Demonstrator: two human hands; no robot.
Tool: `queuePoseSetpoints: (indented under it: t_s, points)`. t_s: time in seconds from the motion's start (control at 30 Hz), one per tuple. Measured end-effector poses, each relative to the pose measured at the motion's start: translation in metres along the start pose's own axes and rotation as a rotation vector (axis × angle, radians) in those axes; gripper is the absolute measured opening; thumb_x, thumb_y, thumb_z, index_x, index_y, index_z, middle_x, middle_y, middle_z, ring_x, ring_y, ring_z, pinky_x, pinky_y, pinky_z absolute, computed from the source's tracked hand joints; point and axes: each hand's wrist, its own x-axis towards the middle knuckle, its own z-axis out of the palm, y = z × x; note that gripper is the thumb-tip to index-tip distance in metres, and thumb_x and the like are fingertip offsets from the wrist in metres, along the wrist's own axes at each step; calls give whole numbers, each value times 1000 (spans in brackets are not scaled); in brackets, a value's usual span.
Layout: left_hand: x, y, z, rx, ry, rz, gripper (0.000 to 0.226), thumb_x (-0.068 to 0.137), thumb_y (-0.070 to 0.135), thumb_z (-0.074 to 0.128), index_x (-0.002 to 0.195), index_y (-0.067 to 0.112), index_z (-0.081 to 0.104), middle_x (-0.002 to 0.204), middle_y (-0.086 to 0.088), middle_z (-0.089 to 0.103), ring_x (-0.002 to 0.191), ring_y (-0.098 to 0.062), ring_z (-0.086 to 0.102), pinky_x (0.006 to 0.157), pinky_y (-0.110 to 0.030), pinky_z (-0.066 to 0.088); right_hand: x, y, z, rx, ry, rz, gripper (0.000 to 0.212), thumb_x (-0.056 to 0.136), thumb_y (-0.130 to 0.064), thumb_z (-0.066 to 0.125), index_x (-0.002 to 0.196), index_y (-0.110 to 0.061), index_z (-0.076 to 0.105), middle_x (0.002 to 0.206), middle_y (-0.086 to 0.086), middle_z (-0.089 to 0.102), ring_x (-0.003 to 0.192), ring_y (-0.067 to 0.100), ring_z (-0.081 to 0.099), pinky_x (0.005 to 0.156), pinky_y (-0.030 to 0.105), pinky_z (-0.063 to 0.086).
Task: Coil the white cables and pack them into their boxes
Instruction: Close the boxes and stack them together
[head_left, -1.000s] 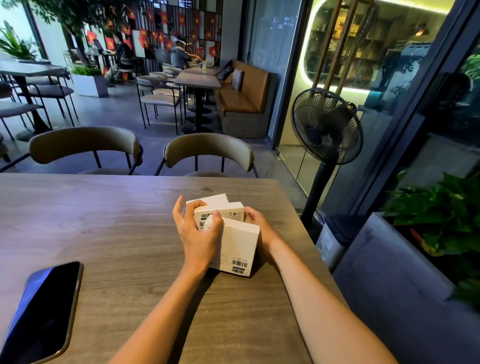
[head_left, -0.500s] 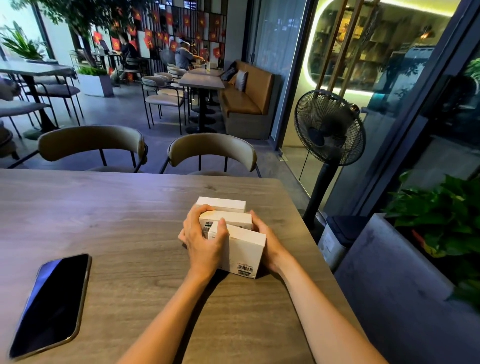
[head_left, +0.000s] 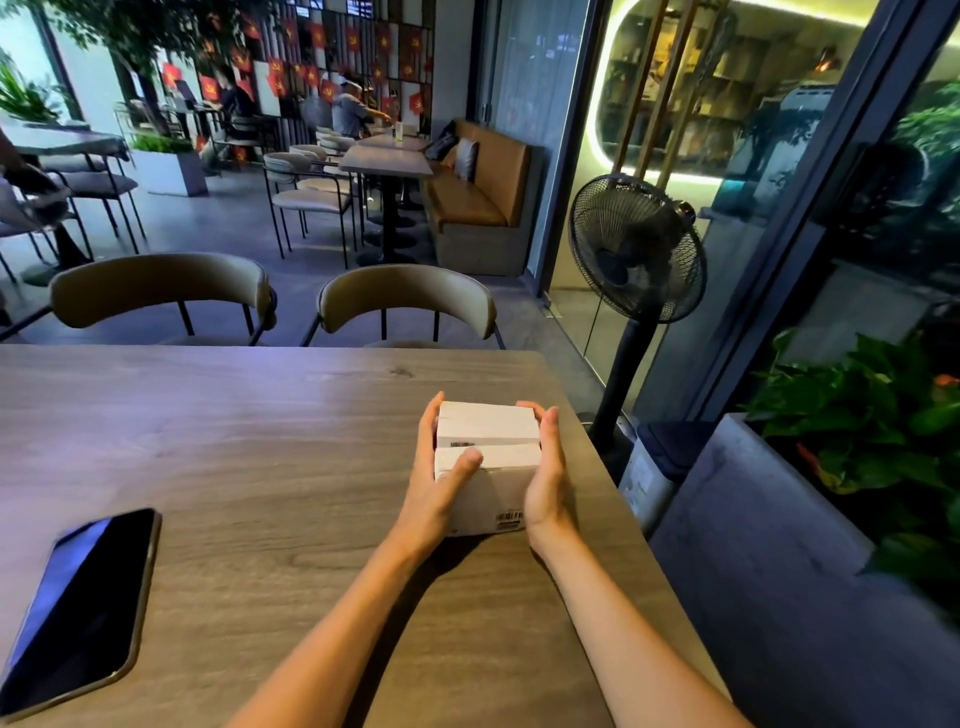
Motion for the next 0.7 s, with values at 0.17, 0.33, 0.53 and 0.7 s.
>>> queuePoseSetpoints:
  t_s: [0.17, 0.33, 0.53, 0.7]
  points:
    - [-3, 2, -6, 113, 8, 2, 114, 60, 77, 78, 149, 26, 27, 142, 12, 41, 128, 6, 45, 101, -13, 41, 9, 4, -3, -58, -53, -39, 57, 91, -70, 40, 136, -37, 55, 123, 5, 67, 110, 24, 68, 91, 41, 58]
    - [7, -5, -13, 170, -26, 30, 104, 67, 33, 94, 147, 20, 29, 138, 14, 47, 126, 6, 50, 98, -11, 46, 21, 10, -6, -135, -84, -47, 49, 94, -55, 44, 140, -40, 52, 128, 1, 66, 111, 21, 67, 82, 33, 57]
    - [61, -20, -27, 263, 8, 38, 96, 74, 29, 89, 148, 21, 29, 140, 14, 48, 129, 1, 51, 105, -21, 47, 71, 14, 10, -147, -126, -10, 56, 94, -53, 39, 146, -35, 47, 130, 0, 65, 116, 19, 65, 83, 26, 56]
    - [131, -45, -34, 298, 46, 54, 89, 78, 24, 88, 148, 16, 33, 139, 11, 51, 129, -2, 52, 105, -20, 46, 144, 30, 24, -108, -96, 15, 53, 89, -66, 44, 138, -49, 52, 127, -4, 69, 116, 21, 67, 97, 46, 57]
